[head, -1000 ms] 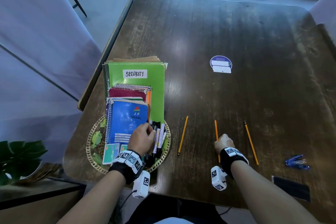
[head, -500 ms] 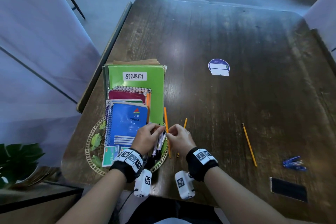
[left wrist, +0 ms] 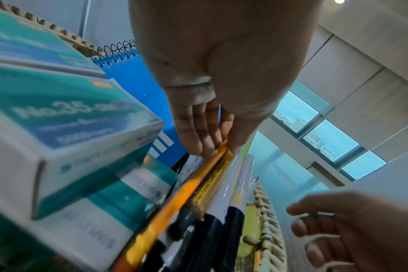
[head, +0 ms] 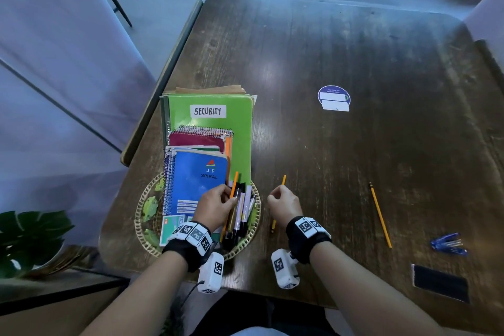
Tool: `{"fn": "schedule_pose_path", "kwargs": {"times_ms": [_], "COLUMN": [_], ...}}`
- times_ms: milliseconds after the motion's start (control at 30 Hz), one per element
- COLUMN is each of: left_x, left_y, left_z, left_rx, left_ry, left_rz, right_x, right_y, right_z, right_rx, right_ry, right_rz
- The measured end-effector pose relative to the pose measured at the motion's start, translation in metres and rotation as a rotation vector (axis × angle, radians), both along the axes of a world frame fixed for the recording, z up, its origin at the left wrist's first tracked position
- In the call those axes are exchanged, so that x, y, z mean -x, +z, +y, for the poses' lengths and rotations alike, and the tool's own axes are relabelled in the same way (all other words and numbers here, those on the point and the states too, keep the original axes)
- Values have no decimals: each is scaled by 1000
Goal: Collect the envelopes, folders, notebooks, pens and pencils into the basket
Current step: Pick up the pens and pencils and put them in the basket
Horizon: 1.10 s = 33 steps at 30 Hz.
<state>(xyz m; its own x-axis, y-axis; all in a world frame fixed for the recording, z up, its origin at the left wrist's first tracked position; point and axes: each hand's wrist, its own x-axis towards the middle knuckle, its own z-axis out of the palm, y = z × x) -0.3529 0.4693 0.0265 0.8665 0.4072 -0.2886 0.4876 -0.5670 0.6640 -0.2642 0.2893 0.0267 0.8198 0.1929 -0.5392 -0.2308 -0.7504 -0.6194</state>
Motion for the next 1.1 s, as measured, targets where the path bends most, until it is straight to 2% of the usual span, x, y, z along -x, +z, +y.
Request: {"fn": "schedule_pose_path", "kwargs": {"times_ms": [133, 233, 400, 567, 667, 867, 1100], "left_x": [6, 7, 7, 3, -2, -17, -36], "left_y": [-6, -7, -3, 5, 8, 11, 14], "left_z": [1, 2, 2, -1, -5, -16, -34], "left_rx": [1, 0, -25, -6, 28, 59, 138], "left_ry": [-11, -10, 0, -24, -48, -90, -107], "left_rz": [91, 97, 48, -48, -79, -94, -112], "right_x": [-15, -19, -13, -9, -13, -5, 20], "right_y": [-19, -37, -52, -52, -45, -28, -1], "right_z": [-16, -20, -12, -7, -11, -11, 7], "right_rx": [171, 258, 311, 351, 298, 42, -165], "right_ry": [-3, 9, 50, 63, -1, -154, -107], "right_rz": [68, 132, 146, 129, 150, 92, -42]}}
